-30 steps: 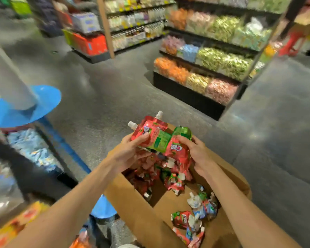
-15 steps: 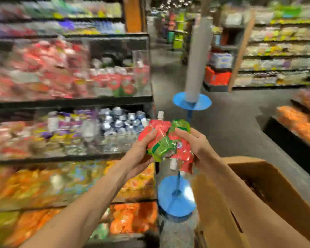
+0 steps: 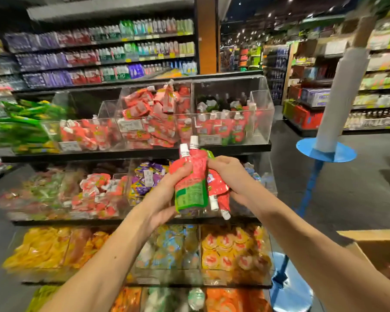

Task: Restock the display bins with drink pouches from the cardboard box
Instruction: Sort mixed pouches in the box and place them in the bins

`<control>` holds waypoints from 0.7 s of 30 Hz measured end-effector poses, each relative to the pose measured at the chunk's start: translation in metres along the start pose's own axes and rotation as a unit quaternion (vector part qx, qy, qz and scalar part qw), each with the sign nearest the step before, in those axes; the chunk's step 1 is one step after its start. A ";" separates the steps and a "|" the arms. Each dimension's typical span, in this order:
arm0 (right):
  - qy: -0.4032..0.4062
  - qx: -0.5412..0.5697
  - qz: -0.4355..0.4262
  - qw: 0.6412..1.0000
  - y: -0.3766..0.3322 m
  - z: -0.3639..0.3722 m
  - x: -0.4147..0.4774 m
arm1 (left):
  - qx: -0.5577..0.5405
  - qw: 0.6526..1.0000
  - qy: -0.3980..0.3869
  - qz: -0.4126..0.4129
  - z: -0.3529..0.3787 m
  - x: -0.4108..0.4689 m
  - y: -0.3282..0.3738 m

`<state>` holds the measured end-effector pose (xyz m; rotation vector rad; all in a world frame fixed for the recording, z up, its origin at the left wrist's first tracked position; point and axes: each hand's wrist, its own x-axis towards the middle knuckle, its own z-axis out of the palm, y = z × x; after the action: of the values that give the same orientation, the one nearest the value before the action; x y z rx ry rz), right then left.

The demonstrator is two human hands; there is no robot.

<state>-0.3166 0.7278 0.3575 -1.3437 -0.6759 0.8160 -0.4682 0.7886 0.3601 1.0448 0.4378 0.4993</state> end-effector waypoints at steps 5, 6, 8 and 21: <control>-0.027 0.007 0.012 1.000 -0.013 0.002 0.018 | 0.072 0.997 -0.011 0.029 -0.005 0.026 0.013; -0.068 0.057 0.034 0.995 -0.019 -0.007 0.021 | 0.069 0.997 -0.004 0.029 -0.004 0.034 0.014; -0.118 0.144 0.043 0.982 -0.031 -0.027 0.030 | 0.051 0.998 0.015 0.016 -0.003 0.051 0.017; -0.121 0.051 -0.016 0.991 -0.052 -0.130 0.136 | -0.143 0.989 0.012 0.027 0.048 0.170 0.009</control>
<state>-0.1276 0.7652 0.3892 -1.1485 -0.8309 0.9853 -0.3057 0.8575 0.3713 0.7767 0.3480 0.6053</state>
